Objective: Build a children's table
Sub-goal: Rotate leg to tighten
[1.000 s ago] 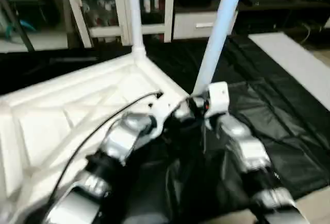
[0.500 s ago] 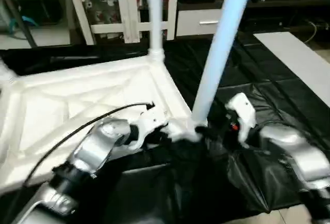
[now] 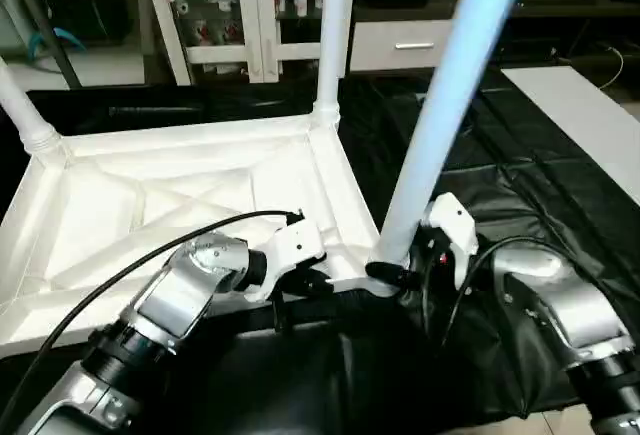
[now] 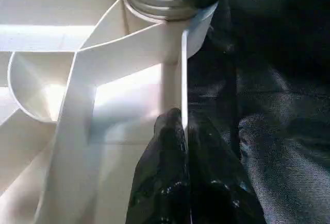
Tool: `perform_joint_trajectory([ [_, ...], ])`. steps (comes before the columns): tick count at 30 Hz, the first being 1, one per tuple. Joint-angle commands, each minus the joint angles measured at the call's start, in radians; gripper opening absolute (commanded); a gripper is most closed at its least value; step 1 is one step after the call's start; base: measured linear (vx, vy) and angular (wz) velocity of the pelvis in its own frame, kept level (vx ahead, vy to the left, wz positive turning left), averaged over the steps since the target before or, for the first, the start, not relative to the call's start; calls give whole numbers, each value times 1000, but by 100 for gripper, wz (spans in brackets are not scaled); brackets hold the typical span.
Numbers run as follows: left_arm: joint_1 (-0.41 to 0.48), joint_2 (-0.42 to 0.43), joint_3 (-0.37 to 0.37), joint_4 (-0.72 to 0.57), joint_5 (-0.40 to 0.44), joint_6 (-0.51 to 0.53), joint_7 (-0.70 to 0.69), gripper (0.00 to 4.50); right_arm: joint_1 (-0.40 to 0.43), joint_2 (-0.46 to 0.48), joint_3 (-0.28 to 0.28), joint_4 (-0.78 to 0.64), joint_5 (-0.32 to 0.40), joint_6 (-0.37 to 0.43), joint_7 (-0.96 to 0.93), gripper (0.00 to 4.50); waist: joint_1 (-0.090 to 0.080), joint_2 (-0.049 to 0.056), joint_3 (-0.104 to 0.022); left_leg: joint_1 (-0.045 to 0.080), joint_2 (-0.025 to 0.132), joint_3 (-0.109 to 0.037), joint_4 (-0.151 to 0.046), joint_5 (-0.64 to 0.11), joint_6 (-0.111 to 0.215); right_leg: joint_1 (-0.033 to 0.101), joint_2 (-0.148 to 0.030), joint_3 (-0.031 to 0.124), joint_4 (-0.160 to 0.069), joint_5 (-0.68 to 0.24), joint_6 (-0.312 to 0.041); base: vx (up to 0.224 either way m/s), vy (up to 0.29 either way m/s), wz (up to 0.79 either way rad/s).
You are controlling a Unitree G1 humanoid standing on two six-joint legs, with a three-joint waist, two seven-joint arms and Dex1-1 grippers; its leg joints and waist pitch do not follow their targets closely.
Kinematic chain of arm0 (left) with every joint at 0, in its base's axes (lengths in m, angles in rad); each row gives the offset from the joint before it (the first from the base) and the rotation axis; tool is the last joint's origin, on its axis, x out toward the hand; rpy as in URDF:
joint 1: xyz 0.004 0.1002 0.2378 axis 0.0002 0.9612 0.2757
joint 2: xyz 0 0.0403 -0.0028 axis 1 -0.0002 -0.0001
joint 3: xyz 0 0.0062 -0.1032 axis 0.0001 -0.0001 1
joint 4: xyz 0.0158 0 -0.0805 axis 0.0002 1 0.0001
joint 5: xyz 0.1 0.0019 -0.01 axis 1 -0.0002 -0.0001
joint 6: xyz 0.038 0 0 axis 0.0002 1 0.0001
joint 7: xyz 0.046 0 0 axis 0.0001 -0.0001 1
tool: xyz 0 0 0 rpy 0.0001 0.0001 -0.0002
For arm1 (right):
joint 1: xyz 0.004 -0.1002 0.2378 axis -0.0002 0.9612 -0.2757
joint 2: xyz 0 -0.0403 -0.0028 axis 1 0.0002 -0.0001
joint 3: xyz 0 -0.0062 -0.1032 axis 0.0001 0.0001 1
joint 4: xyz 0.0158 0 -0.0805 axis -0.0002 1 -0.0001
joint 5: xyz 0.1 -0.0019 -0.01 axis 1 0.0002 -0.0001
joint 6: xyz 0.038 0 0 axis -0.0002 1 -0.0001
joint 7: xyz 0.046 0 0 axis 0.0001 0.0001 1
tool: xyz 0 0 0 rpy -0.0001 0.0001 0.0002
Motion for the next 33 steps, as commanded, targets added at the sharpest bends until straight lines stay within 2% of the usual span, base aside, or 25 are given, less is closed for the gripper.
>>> perform_joint_trajectory([
  [1,2,1,-27,-15,-2,3,-22,0,-13,1,10,18,-19,-10,2,356,-2,-8,-63,38,61,-29,-78,-225,18,29,-42,19,-48,-156,-241,0,0,0],
  [3,-2,1,-25,-12,-1,6,-22,0,-16,-1,11,24,-21,-15,9,356,-1,-8,-63,39,62,-29,-78,-233,18,28,-42,19,-49,-171,-241,0,0,0],
  [5,-7,3,-22,-13,-3,10,-26,0,-19,-6,14,27,-23,-21,28,322,-3,-5,-63,40,62,-30,-79,-244,12,28,-41,19,-50,-184,-239,0,0,0],
  [7,-10,7,-23,-10,-2,7,-30,0,-25,-9,16,42,-30,-36,44,313,-3,-2,-64,40,62,-31,-79,-246,9,28,-40,18,-49,-175,-239,0,0,0],
  [11,-6,9,-26,-8,-1,1,-30,0,-27,-9,14,63,-39,-56,42,278,-4,-6,-65,40,62,-29,-77,-239,13,30,-40,18,-47,-155,-248,0,0,0],
  [19,-4,0,-25,-5,-6,13,-24,0,-24,22,-1,81,-42,-50,12,272,-4,-2,-64,40,62,-30,-76,-237,17,30,-40,18,-46,-154,-255,0,0,0],
  [21,1,-15,-16,8,-6,13,-1,0,-23,67,-29,110,-44,-56,-66,272,-5,0,-63,41,61,-30,-77,-256,8,27,-39,18,-48,-176,-252,0,0,0],
  [22,0,-53,8,29,-14,17,45,0,-23,123,-67,136,-39,-48,-168,272,-14,2,-61,36,58,-32,-80,-288,-12,27,-39,18,-51,-218,-242,0,0,0],
  [23,-1,-62,14,35,-16,18,55,0,-23,137,-76,142,-39,-48,-193,272,-17,1,-61,36,57,-33,-81,-299,-21,27,-38,18,-53,-238,-236,0,0,0],
  [24,-2,-68,18,38,-18,19,62,0,-23,146,-82,146,-39,-48,-211,272,-20,1,-61,37,56,-33,-81,-312,-29,24,-39,18,-55,-259,-230,0,0,0],
  [25,-18,-106,35,74,-17,23,107,0,-31,194,-104,173,-44,-65,-292,272,-23,0,-62,40,57,-37,-83,-344,-43,23,-39,16,-58,-303,-215,0,0,0],
  [27,-33,-131,43,106,-13,18,136,0,-41,232,-124,201,-50,-74,-366,272,-33,3,-60,44,54,-37,-81,-386,-60,10,-38,17,-66,-345,-202,0,0,0],
  [28,-58,-169,56,155,-9,20,182,0,-59,278,-143,245,-68,-85,-469,272,-37,4,-62,40,54,-42,-84,-396,-67,16,-39,15,-66,-361,-192,0,0,0],
  [30,-85,-204,68,204,-2,23,226,0,-81,306,-146,290,-98,-102,-552,272,-42,0,-60,43,52,-42,-85,-422,-77,8,-37,13,-70,-384,-181,0,0,0],
  [32,-122,-244,86,266,13,28,299,0,-105,339,-137,344,-129,-123,-623,272,-44,2,-60,45,51,-42,-83,-438,-77,5,-39,14,-75,-401,-176,0,0,0],
  [33,-170,-293,119,345,31,36,404,0,-138,386,-132,412,-166,-146,-713,272,-48,1,-60,43,50,-42,-83,-444,-79,3,-38,14,-74,-406,-173,0,0,0],
])
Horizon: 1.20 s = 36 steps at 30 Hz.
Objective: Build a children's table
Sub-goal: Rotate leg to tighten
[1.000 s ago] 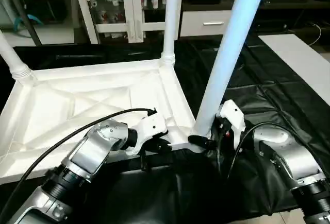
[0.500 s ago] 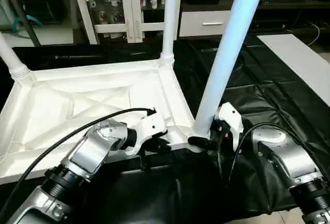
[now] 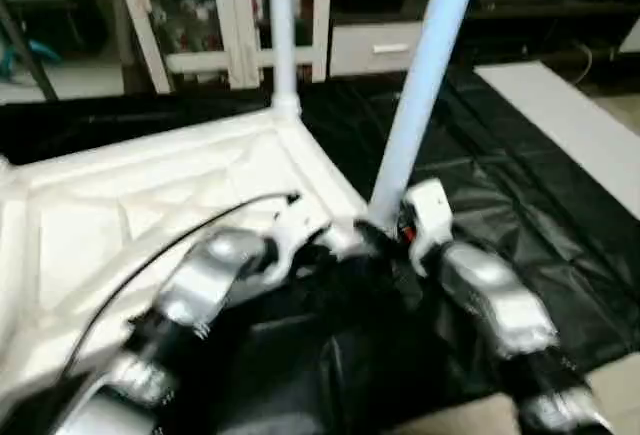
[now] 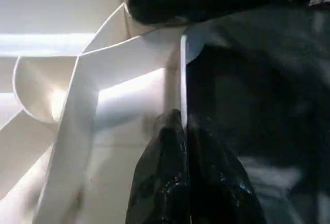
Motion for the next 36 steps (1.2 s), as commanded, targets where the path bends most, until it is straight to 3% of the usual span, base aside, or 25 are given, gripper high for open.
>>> perform_joint_trajectory([
  [1,-46,-64,34,68,1,-1,122,0,-25,35,-7,96,-60,-10,-123,272,-5,0,-60,47,48,-42,-85,-453,-81,1,-38,13,-83,-420,-171,0,0,0],
  [4,-90,-102,54,158,37,-14,238,0,-72,87,-1,172,-101,-18,-240,272,0,2,-62,40,50,-43,-89,-428,-63,11,-38,11,-82,-374,-167,0,0,0],
  [5,-102,-114,59,187,45,-26,265,0,-94,111,-9,207,-104,-35,-285,272,0,5,-62,41,50,-42,-89,-428,-63,8,-38,11,-81,-366,-169,0,0,0],
  [6,-107,-120,60,202,50,-36,276,0,-112,129,-15,233,-103,-47,-312,272,-2,2,-63,42,48,-41,-88,-429,-63,7,-36,11,-81,-355,-170,0,0,0],
  [9,-109,-124,61,217,55,-49,284,0,-139,156,-36,270,-93,-84,-351,272,3,5,-66,39,50,-40,-89,-407,-50,12,-39,12,-79,-314,-170,0,0,0],
  [10,-109,-124,61,220,56,-48,283,0,-148,165,-49,283,-88,-108,-345,272,5,15,-67,37,49,-41,-90,-394,-44,16,-39,12,-75,-290,-173,0,0,0],
  [11,-105,-121,61,210,55,-47,278,0,-147,164,-50,275,-93,-123,-344,272,2,9,-66,35,49,-39,-90,-394,-38,16,-37,11,-76,-284,-174,0,0,0],
  [15,-76,-95,53,163,54,-52,245,0,-111,156,-55,188,-63,-149,-266,272,10,6,-67,33,53,-37,-90,-372,-19,21,-41,13,-75,-289,-173,0,0,0],
  [18,-43,-70,43,120,48,-73,210,0,-63,139,-48,99,-55,-137,-234,344,14,10,-69,34,54,-34,-88,-332,-6,21,-39,14,-72,-245,-180,0,0,0],
  [21,-6,-44,34,58,41,-60,166,0,-15,105,-31,-3,-50,-101,-199,361,9,11,-70,24,53,-34,-88,-281,17,29,-38,14,-65,-205,-186,0,0,0],
  [22,8,-34,33,34,37,-49,151,0,2,89,-30,-41,-46,-85,-186,374,3,11,-70,15,53,-37,-90,-262,18,37,-38,11,-62,-201,-186,0,0,0],
  [23,28,-20,28,5,34,-46,129,0,25,63,-30,-92,-39,-55,-156,385,3,11,-70,18,54,-37,-90,-262,18,36,-37,10,-63,-205,-186,0,0,0],
  [25,46,-10,23,-22,28,-34,112,0,46,36,-29,-139,-29,-25,-120,390,1,24,-70,28,54,-36,-88,-285,13,29,-33,12,-66,-204,-198,0,0,0],
  [28,83,22,-1,-89,8,-53,49,0,90,-58,-28,-257,17,30,38,400,4,15,-68,28,58,-34,-88,-297,17,30,-33,13,-67,-200,-202,0,0,0],
  [29,83,22,-1,-89,8,-53,49,0,90,-58,-28,-257,17,30,38,400,6,18,-67,28,57,-35,-89,-298,20,31,-34,13,-66,-203,-205,0,0,0],
  [31,112,80,-41,-143,-8,-54,-57,0,111,-176,-15,-303,70,77,227,400,13,19,-66,31,60,-38,-90,-316,21,35,-36,12,-68,-226,-206,0,0,0],
  [33,127,126,-62,-188,-24,-53,-139,0,133,-256,16,-326,96,92,359,400,14,17,-63,29,60,-34,-90,-315,22,30,-36,14,-68,-225,-212,0,0,0],
  [34,131,136,-65,-201,-29,-51,-156,0,139,-270,23,-335,100,96,381,400,15,10,-61,31,61,-33,-91,-332,18,27,-37,15,-71,-256,-209,0,0,0],
  [35,132,154,-73,-214,-34,-65,-189,0,147,-293,31,-347,115,103,427,400,17,13,-60,31,61,-35,-91,-337,16,27,-39,15,-70,-271,-208,0,0,0],
  [36,133,175,-80,-227,-42,-79,-230,0,154,-316,42,-359,125,108,473,400,18,9,-60,34,61,-34,-91,-350,11,23,-39,15,-74,-301,-202,0,0,0],
])
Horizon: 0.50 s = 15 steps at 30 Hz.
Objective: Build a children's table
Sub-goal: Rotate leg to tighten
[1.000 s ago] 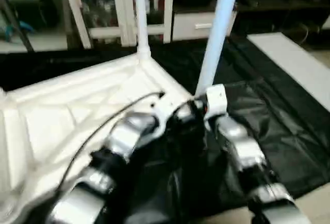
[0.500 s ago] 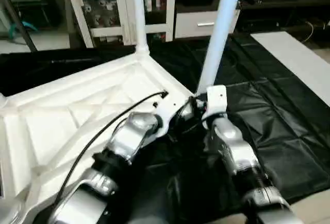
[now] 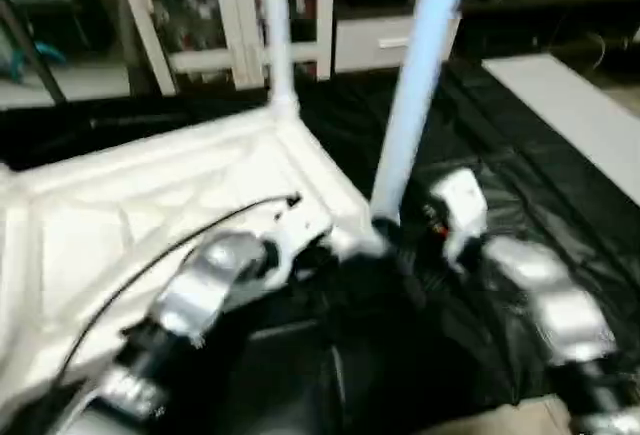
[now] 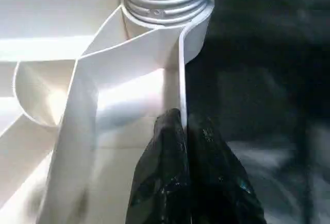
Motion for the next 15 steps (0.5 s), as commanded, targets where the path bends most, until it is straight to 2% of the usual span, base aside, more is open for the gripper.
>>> perform_joint_trajectory([
  [1,11,37,-39,-36,-10,-26,-102,0,13,-39,24,-29,25,24,96,400,4,-13,-56,36,60,-33,-86,-355,9,24,-41,19,-68,-314,-200,0,0,0],
  [3,19,82,-54,-67,-27,-29,-182,0,23,-68,44,-27,22,18,166,400,5,5,-54,40,61,-36,-89,-378,-8,19,-39,19,-69,-320,-195,0,0,0],
  [5,12,101,-67,-81,-33,-16,-216,0,22,-86,50,-35,44,38,218,400,5,-6,-54,41,61,-35,-90,-401,-18,18,-38,19,-69,-316,-197,0,0,0],
  [6,11,102,-68,-81,-34,-16,-218,0,21,-89,51,-36,48,40,224,400,6,-4,-54,43,61,-35,-90,-404,-19,17,-39,20,-68,-320,-199,0,0,0],
  [7,5,109,-72,-79,-28,-18,-215,0,19,-103,68,-36,47,42,247,400,8,-13,-53,41,62,-34,-91,-400,-20,18,-39,20,-68,-326,-199,0,0,0],
  [8,3,113,-71,-79,-26,-20,-215,0,14,-108,77,-30,39,38,255,400,13,-4,-53,44,63,-35,-91,-395,-24,16,-41,21,-67,-326,-200,0,0,0],
  [11,5,117,-68,-78,-25,-21,-217,0,6,-106,86,-11,26,29,266,400,17,-6,-55,41,61,-35,-90,-380,-30,18,-41,21,-65,-316,-199,0,0,0],
  [13,9,122,-72,-81,-22,-27,-222,0,-7,-109,103,13,4,16,288,400,19,-11,-56,39,60,-33,-88,-363,-25,20,-43,22,-64,-305,-202,0,0,0],
  [15,9,120,-71,-78,-22,-28,-224,0,-11,-107,107,23,-4,12,294,400,22,-10,-58,40,61,-32,-86,-336,-18,21,-43,22,-61,-281,-209,0,0,0],
])
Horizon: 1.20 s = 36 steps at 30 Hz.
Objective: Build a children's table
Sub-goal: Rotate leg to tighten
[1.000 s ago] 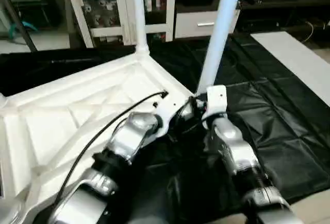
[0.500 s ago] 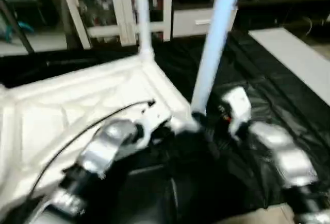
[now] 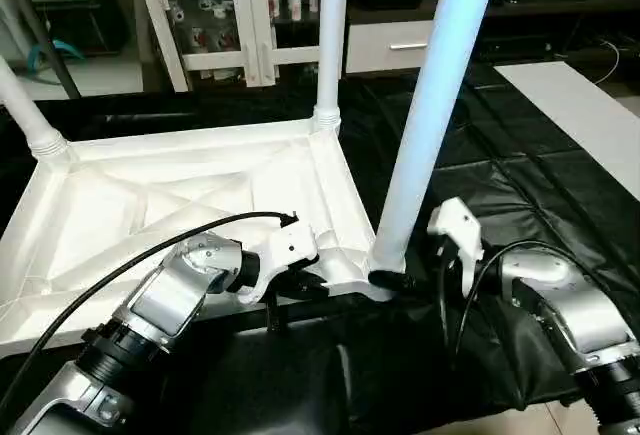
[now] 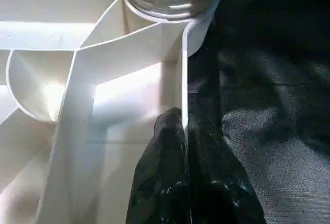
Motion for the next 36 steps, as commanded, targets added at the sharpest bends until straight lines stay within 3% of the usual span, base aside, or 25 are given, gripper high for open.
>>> perform_joint_trajectory([
  [1,-7,4,-23,-11,6,-5,-24,0,-15,-6,11,23,-22,-12,15,384,-3,-8,-59,40,62,-32,-85,-321,-13,20,-42,20,-60,-262,-214,0,0,0],
  [2,-8,3,-24,-8,7,-5,-22,0,-19,-6,13,29,-23,-13,17,384,-2,-1,-60,39,61,-32,-85,-309,-10,23,-40,20,-58,-240,-219,0,0,0],
  [6,-13,-6,-31,-3,9,-7,-23,0,-37,-4,13,40,-26,-16,22,356,-1,-4,-61,39,61,-30,-83,-295,2,26,-39,18,-55,-204,-233,0,0,0],
  [7,-12,-5,-31,-4,10,-8,-24,0,-38,-2,12,40,-27,-16,22,336,-3,-15,-60,38,62,-29,-83,-298,5,26,-39,18,-56,-214,-233,0,0,0],
  [9,-9,-5,-30,-5,8,-7,-23,0,-38,2,9,40,-24,-16,23,328,-1,-9,-60,39,62,-30,-83,-301,5,26,-41,19,-56,-231,-232,0,0,0],
  [10,-6,-5,-30,-6,9,-7,-22,0,-37,4,7,40,-22,-17,23,319,-1,-15,-59,39,62,-31,-83,-304,6,26,-42,19,-56,-250,-228,0,0,0],
  [12,0,-4,-28,-8,10,-6,-18,0,-36,9,5,45,-17,-23,31,296,-1,-13,-59,40,63,-31,-83,-310,2,24,-43,19,-58,-267,-221,0,0,0],
  [13,6,-4,-23,-15,5,-1,-18,0,-35,16,5,47,-13,-26,38,291,-1,-17,-59,38,62,-31,-83,-309,1,25,-44,19,-58,-274,-217,0,0,0],
  [14,10,-2,-22,-16,4,-1,-19,0,-35,19,5,48,-12,-27,40,287,0,-13,-59,38,62,-32,-83,-308,0,24,-43,19,-58,-274,-216,0,0,0],
  [18,5,-2,-24,-19,6,8,-23,0,-39,33,-7,48,5,-21,44,279,-2,-18,-59,38,62,-32,-84,-313,-2,24,-42,19,-59,-276,-213,0,0,0],
  [22,13,-6,-21,-23,8,10,-13,0,-33,56,-22,59,9,-28,20,277,-3,-15,-59,38,61,-32,-84,-313,-3,23,-41,19,-59,-276,-214,0,0,0],
  [27,27,-33,-9,-19,4,10,23,0,-11,167,-116,88,62,-61,-119,277,-11,-15,-59,33,60,-35,-87,-335,-17,22,-44,18,-62,-317,-202,0,0,0],
  [29,15,-68,-3,18,12,2,61,0,-4,240,-157,114,69,-83,-216,277,-22,-15,-58,36,58,-35,-87,-359,-30,15,-40,17,-66,-341,-192,0,0,0],
  [31,6,-84,-3,32,16,6,75,0,-3,264,-163,121,65,-95,-246,277,-29,-20,-57,36,59,-39,-90,-382,-35,17,-40,15,-67,-363,-186,0,0,0],
  [35,-25,-155,7,101,26,5,146,0,-19,351,-155,183,16,-165,-356,277,-36,-17,-58,38,57,-38,-89,-411,-51,9,-41,17,-71,-372,-181,0,0,0],
  [36,-52,-204,18,160,47,2,223,0,-43,404,-150,239,-22,-194,-442,277,-37,-16,-58,37,57,-39,-89,-409,-54,9,-41,17,-70,-366,-181,0,0,0],
])
